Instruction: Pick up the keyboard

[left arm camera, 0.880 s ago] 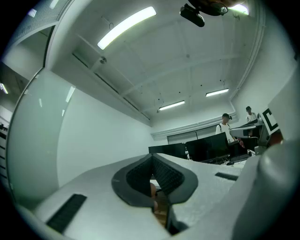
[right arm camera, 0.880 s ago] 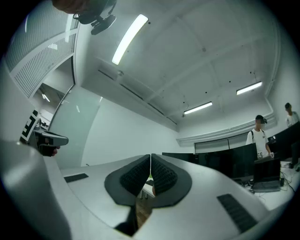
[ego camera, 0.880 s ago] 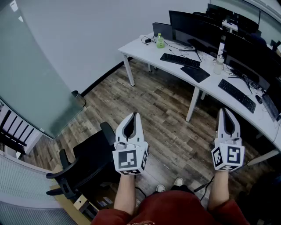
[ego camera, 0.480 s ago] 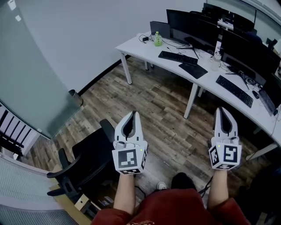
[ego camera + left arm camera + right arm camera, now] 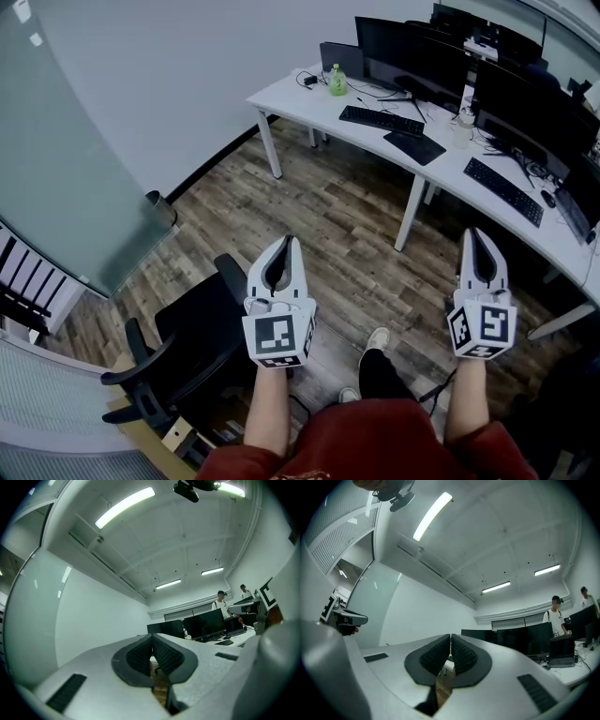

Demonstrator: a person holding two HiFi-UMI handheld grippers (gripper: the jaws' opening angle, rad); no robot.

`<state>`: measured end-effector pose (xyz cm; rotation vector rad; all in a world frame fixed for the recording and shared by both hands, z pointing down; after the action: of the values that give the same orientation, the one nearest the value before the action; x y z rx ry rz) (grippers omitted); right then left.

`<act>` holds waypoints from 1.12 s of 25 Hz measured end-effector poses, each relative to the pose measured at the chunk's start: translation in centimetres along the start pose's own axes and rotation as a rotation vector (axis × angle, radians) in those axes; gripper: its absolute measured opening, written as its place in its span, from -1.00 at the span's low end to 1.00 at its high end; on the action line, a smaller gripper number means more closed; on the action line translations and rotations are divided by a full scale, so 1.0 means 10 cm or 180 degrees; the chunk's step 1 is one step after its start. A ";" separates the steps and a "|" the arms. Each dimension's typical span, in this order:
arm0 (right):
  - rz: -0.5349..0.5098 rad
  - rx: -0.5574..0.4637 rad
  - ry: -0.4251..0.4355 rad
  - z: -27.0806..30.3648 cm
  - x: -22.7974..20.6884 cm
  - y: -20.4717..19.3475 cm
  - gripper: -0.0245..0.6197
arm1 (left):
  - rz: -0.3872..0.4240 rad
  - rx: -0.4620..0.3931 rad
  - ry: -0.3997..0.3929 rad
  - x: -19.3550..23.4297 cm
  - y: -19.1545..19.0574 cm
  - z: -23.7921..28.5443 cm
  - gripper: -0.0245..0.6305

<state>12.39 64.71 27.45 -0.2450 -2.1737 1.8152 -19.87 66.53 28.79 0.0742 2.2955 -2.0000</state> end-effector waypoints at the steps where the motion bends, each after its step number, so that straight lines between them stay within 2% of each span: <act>1: 0.0001 0.0000 -0.0001 0.04 -0.01 -0.01 -0.90 | 0.0009 0.0012 0.0008 0.00 -0.01 0.05 -0.90; 9: 0.0078 0.0022 -0.0053 0.53 -0.15 -0.25 -0.90 | 0.0098 0.0016 -0.0026 0.05 -0.13 0.61 -0.90; 19: 0.0142 0.0082 -0.0147 1.36 -0.64 -0.54 -0.89 | 0.0110 0.0062 -0.0181 -0.11 -0.29 1.71 -0.90; 23: 0.0174 0.0148 -0.0168 1.75 -0.90 -0.65 -0.78 | 0.0095 0.0122 -0.0247 -0.21 -0.34 2.21 -0.88; 28: 0.0242 0.0195 -0.0149 2.23 -1.21 -0.86 -0.53 | 0.0061 0.0211 -0.0288 -0.32 -0.46 2.82 -0.57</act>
<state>16.86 38.48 30.90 -0.2779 -2.1634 1.9440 -16.04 38.07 29.84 0.0101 2.1664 -2.0265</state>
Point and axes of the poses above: the fingertips, and each gripper's own axes: z forward along the fingers, x to its left, y out of its top, the point moved 6 cm from there along -z, backward along the fingers, and after that the axes turned 7 degrees about y, right-handed, at the moved point
